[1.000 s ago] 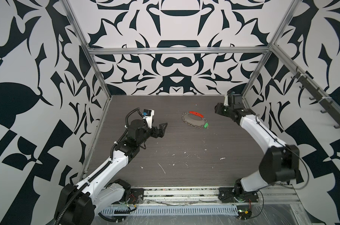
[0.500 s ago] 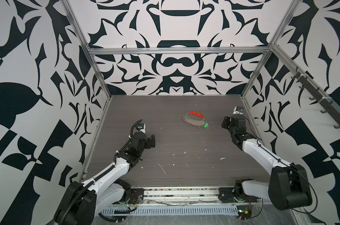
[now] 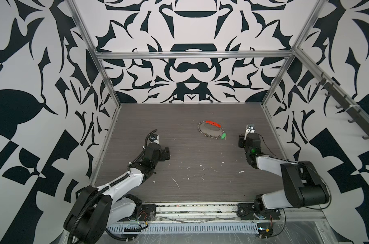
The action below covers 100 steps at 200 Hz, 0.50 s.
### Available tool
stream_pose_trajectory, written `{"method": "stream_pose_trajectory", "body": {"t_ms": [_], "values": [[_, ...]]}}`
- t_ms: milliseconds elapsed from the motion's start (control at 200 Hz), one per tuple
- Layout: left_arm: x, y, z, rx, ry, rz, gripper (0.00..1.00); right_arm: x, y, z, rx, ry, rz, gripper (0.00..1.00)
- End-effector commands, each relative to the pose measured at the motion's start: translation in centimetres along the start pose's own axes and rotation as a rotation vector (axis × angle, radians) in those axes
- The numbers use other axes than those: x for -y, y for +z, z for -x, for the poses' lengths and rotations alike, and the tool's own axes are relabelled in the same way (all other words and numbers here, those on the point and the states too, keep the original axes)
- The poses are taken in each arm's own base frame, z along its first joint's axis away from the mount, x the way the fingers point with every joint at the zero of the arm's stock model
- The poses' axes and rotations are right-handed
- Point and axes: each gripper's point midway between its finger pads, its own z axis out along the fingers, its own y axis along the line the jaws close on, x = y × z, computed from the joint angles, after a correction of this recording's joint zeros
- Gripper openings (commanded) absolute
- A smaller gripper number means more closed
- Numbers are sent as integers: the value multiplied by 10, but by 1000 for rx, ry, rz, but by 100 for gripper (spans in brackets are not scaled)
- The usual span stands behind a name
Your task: Put the keys on the keyring
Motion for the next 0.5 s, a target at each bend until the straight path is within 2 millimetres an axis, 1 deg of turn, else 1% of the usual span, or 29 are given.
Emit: {"method": "stream_pose_trajectory", "body": {"t_ms": [0,50,110,125,155,200,240,275,340,405,465,475,495], "values": [[-1,1,-3,-30,-16,10,99,0,5,51,194,-11,-16,61],[-1,1,-3,-30,-18,7,99,0,11,43,212,-6,-30,61],[1,3,-2,-38,-21,2,99,2,16,28,230,15,-47,61],[1,3,-3,-43,-22,2,99,4,17,22,231,26,-57,59],[2,4,-4,-51,-27,3,99,10,13,24,274,25,-89,63],[2,6,-7,-73,-34,9,100,10,8,22,289,42,-70,62],[3,7,-8,-91,-38,9,100,17,8,21,292,59,-108,64],[4,9,-10,-105,-37,5,99,18,7,22,289,68,-112,65],[6,11,-11,-127,-34,4,99,21,13,21,257,72,-132,67],[9,14,-14,-150,-30,-3,100,16,22,24,220,51,-120,66],[13,15,-12,-158,-31,-21,99,10,28,25,197,26,-98,66],[13,19,-18,-181,-27,-15,99,10,29,24,192,23,-96,66],[13,20,-22,-198,-23,-16,100,10,30,23,185,23,-96,66]]}}
